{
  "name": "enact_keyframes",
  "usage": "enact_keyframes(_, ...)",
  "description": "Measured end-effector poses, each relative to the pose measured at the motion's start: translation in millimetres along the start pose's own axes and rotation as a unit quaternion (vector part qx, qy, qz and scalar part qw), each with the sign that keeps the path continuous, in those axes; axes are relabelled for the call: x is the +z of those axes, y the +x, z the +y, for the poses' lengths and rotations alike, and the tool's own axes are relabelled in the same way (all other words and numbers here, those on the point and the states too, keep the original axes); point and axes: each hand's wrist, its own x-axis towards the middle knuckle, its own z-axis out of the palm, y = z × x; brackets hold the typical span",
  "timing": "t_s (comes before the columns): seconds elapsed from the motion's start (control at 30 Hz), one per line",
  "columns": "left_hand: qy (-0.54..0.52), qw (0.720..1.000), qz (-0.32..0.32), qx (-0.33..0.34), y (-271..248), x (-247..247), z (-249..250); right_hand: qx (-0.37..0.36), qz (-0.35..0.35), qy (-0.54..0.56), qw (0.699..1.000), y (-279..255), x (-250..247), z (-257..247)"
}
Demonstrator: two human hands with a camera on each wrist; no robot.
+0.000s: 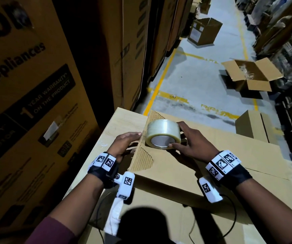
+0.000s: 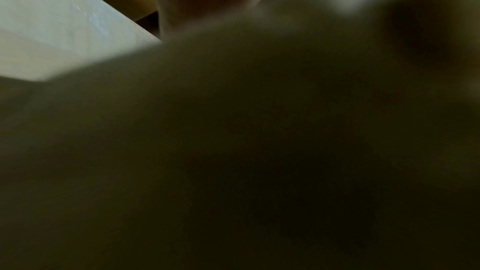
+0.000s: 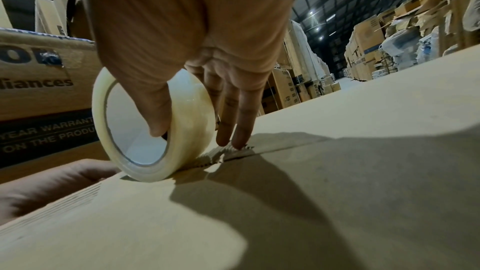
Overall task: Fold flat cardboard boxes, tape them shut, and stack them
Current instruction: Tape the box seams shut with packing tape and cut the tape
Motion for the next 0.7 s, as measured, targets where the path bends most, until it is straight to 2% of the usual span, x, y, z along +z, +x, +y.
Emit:
enact_keyframes(0.2, -0.029, 0.999, 0.017, -0.011, 8, 3, 5, 0.004, -0.004, 0.005, 1.000, -1, 0, -3)
enact_keyframes(0.37, -0.087, 0.993, 0.075, 0.028, 16, 0, 5, 0.019, -0.004, -0.023, 1.000, 5, -3, -7)
enact_keyframes(0.47, -0.071, 0.992, 0.095, 0.042, 19, 2, 4, 0.011, -0.002, -0.050, 0.999, 12, -6, -12)
enact_keyframes(0.7, -0.012, 0.998, 0.058, -0.003, 22, 2, -8, 0.025, -0.018, -0.068, 0.997, 17, -12, -17)
